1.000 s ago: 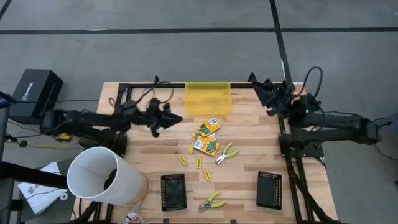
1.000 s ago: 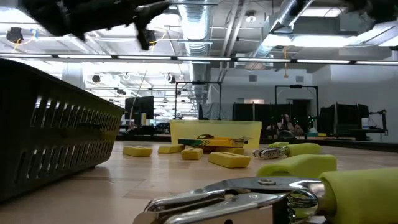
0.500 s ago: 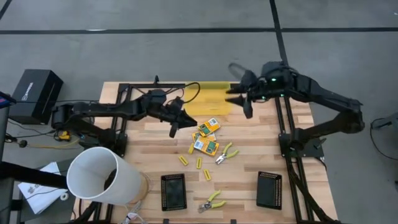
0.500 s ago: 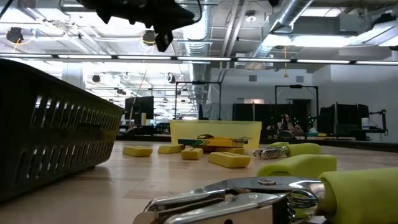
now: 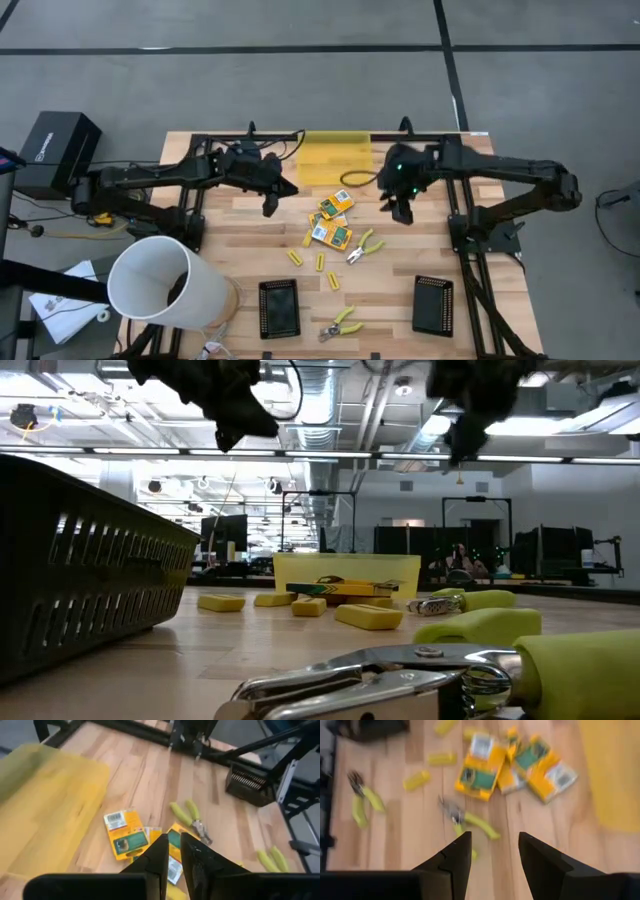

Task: Pick & Place School Supplies
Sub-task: Put the green hole puncher into the right black bin

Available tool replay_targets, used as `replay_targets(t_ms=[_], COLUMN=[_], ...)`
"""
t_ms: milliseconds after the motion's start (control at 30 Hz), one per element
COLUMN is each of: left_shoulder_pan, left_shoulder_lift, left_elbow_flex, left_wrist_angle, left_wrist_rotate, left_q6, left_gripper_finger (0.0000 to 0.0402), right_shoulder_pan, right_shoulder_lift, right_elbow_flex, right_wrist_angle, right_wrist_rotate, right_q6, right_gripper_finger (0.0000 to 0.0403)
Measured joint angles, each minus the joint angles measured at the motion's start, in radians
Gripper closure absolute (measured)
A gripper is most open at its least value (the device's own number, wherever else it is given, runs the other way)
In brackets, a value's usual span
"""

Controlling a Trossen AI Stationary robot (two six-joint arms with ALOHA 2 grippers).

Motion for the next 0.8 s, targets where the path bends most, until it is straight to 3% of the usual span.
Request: replay_targets(t_ms=[333,800], left_shoulder_pan=[0.004,0.004], left_shoulder_lift=[0.068,0.129], left_elbow_flex=[-0.001,-0.001], left_wrist_angle=[-0.013,-0.008], left_wrist_rotate=[-0.01,-0.024], left_q6=[0.028,0.042], left_gripper_finger=[0.0357,0.0357], right_shoulder_pan=[0.11,0.14], right_shoulder_lift=[0.063,0.264], right_elbow_flex=[-0.21,-0.238], right_wrist_angle=[0.219,0.385], right_wrist_rotate=[-0.004,-0.004], right_q6=[0.056,0.043], right_gripper_finger=[0.0249,0.0249])
